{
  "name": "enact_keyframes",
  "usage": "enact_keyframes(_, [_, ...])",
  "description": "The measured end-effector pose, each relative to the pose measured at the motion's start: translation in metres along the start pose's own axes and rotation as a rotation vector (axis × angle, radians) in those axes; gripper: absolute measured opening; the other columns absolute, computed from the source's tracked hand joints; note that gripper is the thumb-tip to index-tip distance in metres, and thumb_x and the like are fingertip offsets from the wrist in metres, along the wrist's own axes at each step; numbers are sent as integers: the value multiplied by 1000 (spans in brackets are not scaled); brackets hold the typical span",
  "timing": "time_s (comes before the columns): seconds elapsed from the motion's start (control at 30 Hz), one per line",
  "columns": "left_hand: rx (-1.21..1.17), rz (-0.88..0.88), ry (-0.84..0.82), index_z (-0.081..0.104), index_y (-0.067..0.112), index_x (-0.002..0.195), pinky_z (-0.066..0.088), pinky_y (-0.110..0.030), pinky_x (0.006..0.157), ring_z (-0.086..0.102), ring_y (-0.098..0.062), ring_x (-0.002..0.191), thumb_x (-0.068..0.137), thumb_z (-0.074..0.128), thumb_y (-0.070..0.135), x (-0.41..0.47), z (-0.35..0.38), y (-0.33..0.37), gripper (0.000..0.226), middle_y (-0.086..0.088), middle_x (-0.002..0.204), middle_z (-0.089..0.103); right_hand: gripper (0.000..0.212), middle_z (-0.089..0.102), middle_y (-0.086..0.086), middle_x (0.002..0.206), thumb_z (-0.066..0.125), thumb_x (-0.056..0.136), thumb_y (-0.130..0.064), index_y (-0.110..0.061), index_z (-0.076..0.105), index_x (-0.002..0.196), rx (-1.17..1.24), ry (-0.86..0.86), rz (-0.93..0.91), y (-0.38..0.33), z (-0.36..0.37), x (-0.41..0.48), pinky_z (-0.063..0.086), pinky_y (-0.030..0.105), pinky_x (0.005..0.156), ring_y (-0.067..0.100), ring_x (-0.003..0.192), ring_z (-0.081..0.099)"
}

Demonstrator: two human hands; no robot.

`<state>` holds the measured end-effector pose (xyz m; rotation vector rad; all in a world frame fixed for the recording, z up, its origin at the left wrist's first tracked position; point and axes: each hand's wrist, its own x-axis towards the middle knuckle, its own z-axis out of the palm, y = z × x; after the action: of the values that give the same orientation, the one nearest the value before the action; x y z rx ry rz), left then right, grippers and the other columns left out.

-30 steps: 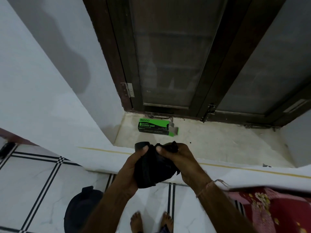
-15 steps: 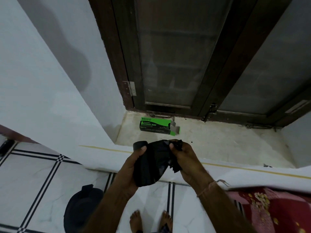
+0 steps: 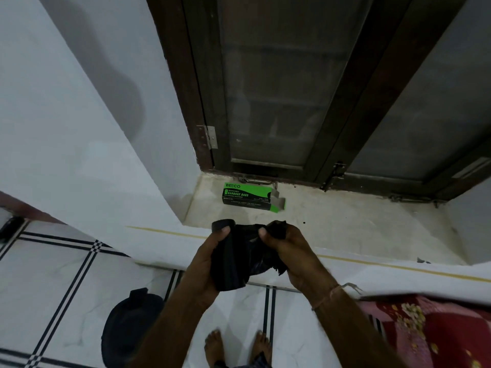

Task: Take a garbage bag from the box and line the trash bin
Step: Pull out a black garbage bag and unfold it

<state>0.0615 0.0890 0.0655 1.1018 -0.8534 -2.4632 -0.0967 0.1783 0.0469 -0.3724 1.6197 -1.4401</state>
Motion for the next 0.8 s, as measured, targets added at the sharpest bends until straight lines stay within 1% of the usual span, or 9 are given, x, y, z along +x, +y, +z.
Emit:
enact_keyframes(0.07, [6,-14,-5,61,4,139,50,-48,105,62,-40,127,100,54,39,0,1,-1,52,-23,137,65,22,74,28,104,69,94,-12,8,67,103,-2,20,-20,0,0,0,60,47,90,40,102,72])
enact_keyframes(0.13, [2,-27,10,63,6,137,53,-45,101,65,-37,123,99,55,39,1,2,-1,51,-21,135,67,15,75,25,105,64,97,-7,4,69,106,0,45,-39,-1,1,1,62,36,83,36,101,73])
enact_keyframes(0.23, [-12,-38,16,65,8,135,52,-48,101,66,-37,121,98,57,41,0,2,0,49,-20,133,68,21,75,19,110,57,102,-13,-1,69,115,26,54,-20,-2,2,2,61,27,77,33,106,72])
enact_keyframes(0.33, [7,-26,29,67,8,133,50,-50,105,67,-37,121,98,57,40,-1,3,2,48,-19,131,70,35,74,17,119,56,103,-30,-3,66,123,142,-11,49,-4,2,0,59,35,92,30,112,71])
enact_keyframes(0.4, [18,-21,10,66,8,134,47,-51,109,64,-38,125,98,58,42,-2,4,2,51,-20,134,67,39,75,18,116,60,100,-35,-2,70,119,133,-118,35,-7,0,-5,58,37,95,28,110,73])
enact_keyframes(0.47, [14,-18,-1,65,7,134,51,-49,106,65,-38,124,99,55,43,-3,5,3,52,-21,134,67,33,77,20,107,72,92,-27,1,74,107,70,-160,9,-9,1,-7,59,36,89,30,101,75])
enact_keyframes(0.57, [-13,-34,-18,66,8,134,54,-48,99,66,-39,122,100,53,44,-4,4,3,52,-22,133,68,25,78,20,96,79,87,-17,5,73,98,12,-69,18,-8,1,-5,61,35,78,33,90,75])
enact_keyframes(0.7, [20,-29,-18,65,11,136,53,-51,91,64,-43,119,99,52,47,-4,3,4,53,-24,135,65,33,75,28,101,76,90,-22,7,66,103,17,-9,25,-3,0,-2,57,60,88,47,99,71])
enact_keyframes(0.8, [32,-38,-13,65,11,135,54,-51,87,65,-44,116,99,53,48,-4,3,3,53,-25,133,66,19,75,26,105,72,92,-13,0,69,106,27,3,15,-1,-1,-2,55,61,91,48,104,69])
